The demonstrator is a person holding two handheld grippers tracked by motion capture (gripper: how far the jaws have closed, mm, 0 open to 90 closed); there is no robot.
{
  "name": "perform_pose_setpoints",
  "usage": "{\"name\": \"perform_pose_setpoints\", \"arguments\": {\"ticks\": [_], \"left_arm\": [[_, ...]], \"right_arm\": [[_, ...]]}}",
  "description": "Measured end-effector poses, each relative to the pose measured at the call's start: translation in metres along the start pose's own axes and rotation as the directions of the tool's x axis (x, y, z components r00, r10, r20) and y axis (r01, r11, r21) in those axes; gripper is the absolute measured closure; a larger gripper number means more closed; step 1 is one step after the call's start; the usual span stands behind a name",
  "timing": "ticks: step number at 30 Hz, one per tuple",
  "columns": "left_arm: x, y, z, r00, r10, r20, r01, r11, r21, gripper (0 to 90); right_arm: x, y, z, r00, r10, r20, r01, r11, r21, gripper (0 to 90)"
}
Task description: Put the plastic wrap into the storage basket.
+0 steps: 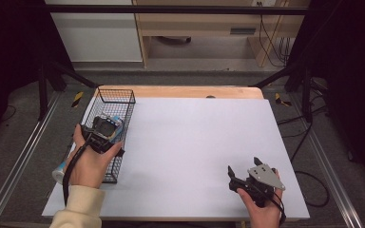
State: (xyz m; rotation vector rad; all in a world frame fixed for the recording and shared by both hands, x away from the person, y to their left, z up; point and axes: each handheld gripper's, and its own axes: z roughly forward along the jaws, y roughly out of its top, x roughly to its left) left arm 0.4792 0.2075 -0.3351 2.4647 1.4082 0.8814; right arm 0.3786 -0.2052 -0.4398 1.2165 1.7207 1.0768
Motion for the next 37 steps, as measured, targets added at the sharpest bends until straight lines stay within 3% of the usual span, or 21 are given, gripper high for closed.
{"name": "perform_pose_setpoints", "arguments": {"ticks": [4, 8, 12, 16, 17, 19, 20, 21, 22, 23, 25, 26, 28, 29, 31, 32, 35, 36, 37], "left_arm": [[-0.009, 0.002, -0.008, 0.9994, 0.009, 0.034, -0.007, 0.9985, -0.055, 6.3], [-0.021, 0.003, -0.019, 0.9967, 0.031, 0.075, -0.022, 0.9924, -0.121, 6.0], [-0.029, 0.002, -0.030, 0.9906, 0.058, 0.124, -0.034, 0.9814, -0.189, 5.9], [-0.042, 0.001, -0.035, 0.9809, 0.086, 0.174, -0.038, 0.9641, -0.263, 6.0], [-0.047, 0.001, -0.035, 0.9767, 0.106, 0.187, -0.051, 0.9598, -0.276, 6.0], [-0.053, 0.001, -0.032, 0.9660, 0.113, 0.232, -0.037, 0.9505, -0.309, 5.9], [-0.059, 0.001, -0.028, 0.9536, 0.123, 0.275, -0.027, 0.9442, -0.328, 5.9], [-0.062, 0.001, -0.024, 0.9461, 0.129, 0.297, -0.022, 0.9410, -0.338, 5.9], [-0.068, 0.002, -0.017, 0.9374, 0.139, 0.319, -0.015, 0.9322, -0.362, 5.7], [-0.075, 0.002, -0.008, 0.9244, 0.152, 0.350, -0.018, 0.9337, -0.358, 5.6], [-0.085, 0.002, 0.007, 0.9078, 0.166, 0.385, -0.013, 0.9296, -0.368, 5.6], [-0.089, 0.002, 0.014, 0.9008, 0.167, 0.401, -0.011, 0.9310, -0.365, 5.7], [-0.101, 0.001, 0.032, 0.8726, 0.195, 0.448, -0.021, 0.9312, -0.364, 5.7], [-0.108, 0.000, 0.040, 0.8620, 0.219, 0.457, -0.041, 0.9290, -0.368, 5.7], [-0.120, -0.004, 0.053, 0.8505, 0.252, 0.462, -0.056, 0.9161, -0.397, 6.1], [-0.127, -0.008, 0.060, 0.8419, 0.276, 0.464, -0.065, 0.9052, -0.420, 6.5], [-0.130, -0.017, 0.067, 0.8449, 0.296, 0.446, -0.069, 0.8863, -0.458, 6.7], [-0.130, -0.022, 0.067, 0.8442, 0.302, 0.443, -0.061, 0.8754, -0.479, 6.7], [-0.130, -0.027, 0.067, 0.8489, 0.311, 0.427, -0.063, 0.8628, -0.502, 6.7]], "right_arm": [[0.001, 0.001, 0.000, 1.0000, -0.006, 0.000, 0.006, 1.000, 0.002, 10.9], [-0.001, 0.001, -0.001, 0.9999, -0.010, 0.009, 0.010, 1.000, 0.006, 10.9], [-0.004, 0.001, -0.002, 0.9997, -0.006, 0.025, 0.006, 1.000, 0.006, 10.7], [-0.006, 0.000, -0.003, 0.9995, -0.001, 0.031, 0.001, 1.000, 0.014, 9.4], [-0.007, 0.000, -0.003, 0.9995, 0.002, 0.031, -0.002, 1.000, 0.016, 9.1], [-0.010, -0.001, -0.002, 0.9995, 0.015, 0.028, -0.015, 1.000, 0.023, 7.5], [-0.011, -0.001, -0.001, 0.9995, 0.017, 0.027, -0.017, 1.000, 0.025, 7.2], [-0.012, -0.001, -0.001, 0.9996, 0.016, 0.025, -0.017, 0.999, 0.028, 6.7], [-0.013, -0.002, 0.000, 0.9996, 0.019, 0.022, -0.020, 0.999, 0.034, 6.4], [-0.015, -0.002, 0.000, 0.9996, 0.023, 0.018, -0.024, 0.999, 0.040, 5.8], [-0.018, -0.004, 0.001, 0.9992, 0.037, 0.013, -0.037, 0.998, 0.053, 3.9], [-0.020, -0.005, 0.001, 0.9990, 0.045, 0.007, -0.046, 0.997, 0.057, 3.4], [-0.023, -0.006, 0.001, 0.9991, 0.041, -0.008, -0.040, 0.997, 0.063, 2.9], [-0.024, -0.007, 0.001, 0.9992, 0.040, -0.004, -0.039, 0.997, 0.059, 2.9], [-0.028, -0.009, 0.001, 0.9991, 0.043, 0.000, -0.043, 0.997, 0.063, 2.9], [-0.029, -0.010, 0.001, 0.9989, 0.046, 0.000, -0.046, 0.997, 0.069, 3.0], [-0.033, -0.013, 0.002, 0.9992, 0.041, 0.006, -0.041, 0.996, 0.083, 3.3], [-0.034, -0.014, 0.003, 0.9990, 0.043, 0.015, -0.044, 0.995, 0.088, 3.7], [-0.035, -0.015, 0.004, 0.9988, 0.042, 0.024, -0.044, 0.995, 0.095, 4.1]]}}
